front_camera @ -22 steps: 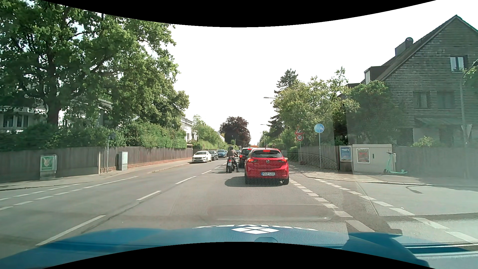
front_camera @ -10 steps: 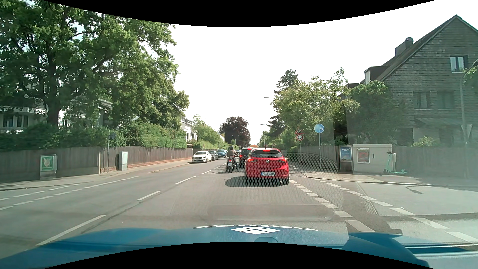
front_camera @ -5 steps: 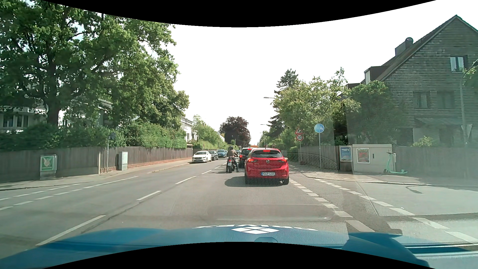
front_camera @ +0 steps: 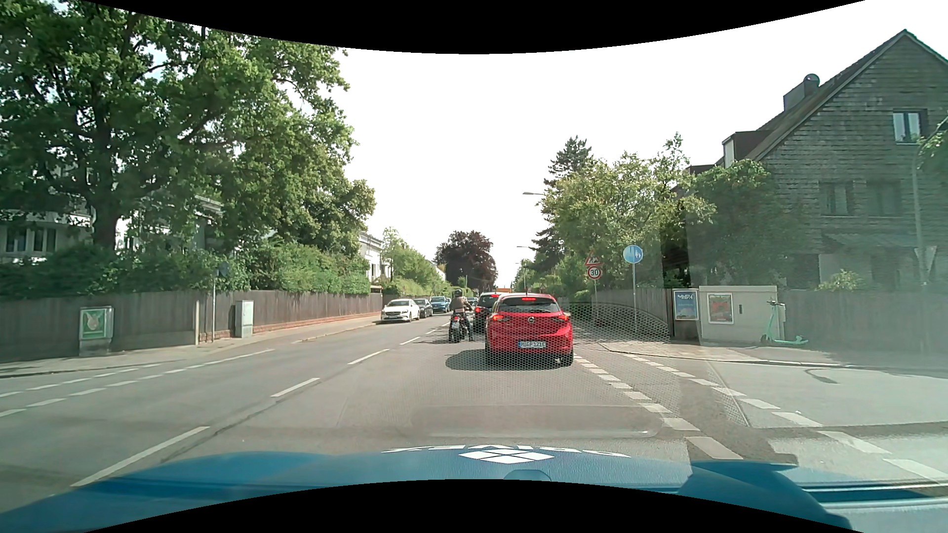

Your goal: Follow the waypoints while adhering to traffic rules and regulations

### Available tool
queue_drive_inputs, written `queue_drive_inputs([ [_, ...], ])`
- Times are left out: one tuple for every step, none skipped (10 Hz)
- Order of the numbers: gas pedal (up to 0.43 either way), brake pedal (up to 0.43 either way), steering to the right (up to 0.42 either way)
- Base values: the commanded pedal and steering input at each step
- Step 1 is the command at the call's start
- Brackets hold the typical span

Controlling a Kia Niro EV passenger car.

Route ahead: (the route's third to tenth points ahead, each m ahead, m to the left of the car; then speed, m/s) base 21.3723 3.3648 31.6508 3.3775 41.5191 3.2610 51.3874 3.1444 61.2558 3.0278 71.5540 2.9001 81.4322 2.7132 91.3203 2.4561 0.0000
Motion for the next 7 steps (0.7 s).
queue_drive_inputs([
  [0.0, 0.427, 0.0],
  [0.0, 0.421, 0.0],
  [0.0, 0.421, -0.001],
  [0.0, 0.427, -0.001],
  [0.0, 0.421, -0.001],
  [0.0, 0.421, 0.0],
  [0.0, 0.421, -0.001],
])
